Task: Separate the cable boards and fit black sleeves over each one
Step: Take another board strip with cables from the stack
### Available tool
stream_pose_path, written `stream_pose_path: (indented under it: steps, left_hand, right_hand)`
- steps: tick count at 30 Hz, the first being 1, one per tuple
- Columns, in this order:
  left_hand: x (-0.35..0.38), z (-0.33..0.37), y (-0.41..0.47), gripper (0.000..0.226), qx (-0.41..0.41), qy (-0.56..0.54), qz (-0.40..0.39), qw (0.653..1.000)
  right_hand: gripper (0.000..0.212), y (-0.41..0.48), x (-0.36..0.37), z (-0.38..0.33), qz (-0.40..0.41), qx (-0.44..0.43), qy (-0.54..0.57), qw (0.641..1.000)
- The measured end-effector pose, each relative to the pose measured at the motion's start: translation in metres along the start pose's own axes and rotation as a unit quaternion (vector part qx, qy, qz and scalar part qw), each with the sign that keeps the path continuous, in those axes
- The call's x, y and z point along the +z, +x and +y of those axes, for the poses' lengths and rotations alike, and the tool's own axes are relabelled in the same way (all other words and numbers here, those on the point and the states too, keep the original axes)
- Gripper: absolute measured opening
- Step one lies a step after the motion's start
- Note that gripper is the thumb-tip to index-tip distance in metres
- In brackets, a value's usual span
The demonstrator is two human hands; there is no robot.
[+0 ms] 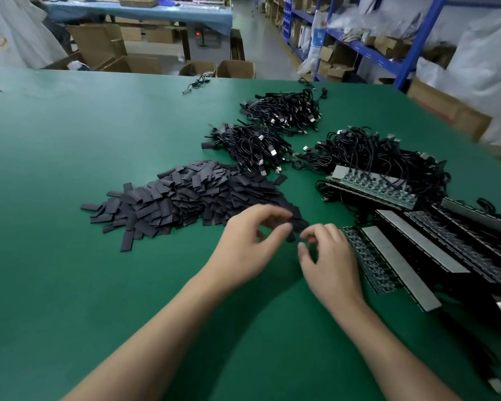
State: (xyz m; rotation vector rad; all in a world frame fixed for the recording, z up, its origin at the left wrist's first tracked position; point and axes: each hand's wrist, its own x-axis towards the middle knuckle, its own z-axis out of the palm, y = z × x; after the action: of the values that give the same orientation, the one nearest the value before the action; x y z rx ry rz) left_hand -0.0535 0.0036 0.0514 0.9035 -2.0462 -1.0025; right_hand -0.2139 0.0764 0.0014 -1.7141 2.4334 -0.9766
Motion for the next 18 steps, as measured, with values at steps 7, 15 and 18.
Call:
stream_pose_path:
  steps: [7,15,18]
  left_hand:
    - [0.063,0.057,0.104,0.037,0.028,0.169,-0.083,0.982]
    - [0.115,0.067,0.152,0.043,-0.056,0.335,-0.168,0.926]
    - [0.123,0.066,0.156,0.045,-0.078,0.317,-0.145,0.934]
  right_hand:
    - [0.011,-0.005,0.000,-0.006,-0.008,-0.017,-0.037,0.999]
    - [0.038,-0.006,-0.013,-0.017,-0.070,-0.017,-0.051,0.996]
    - [0.061,-0.005,-0.012,-0.017,-0.089,-0.028,-0.079,0.992]
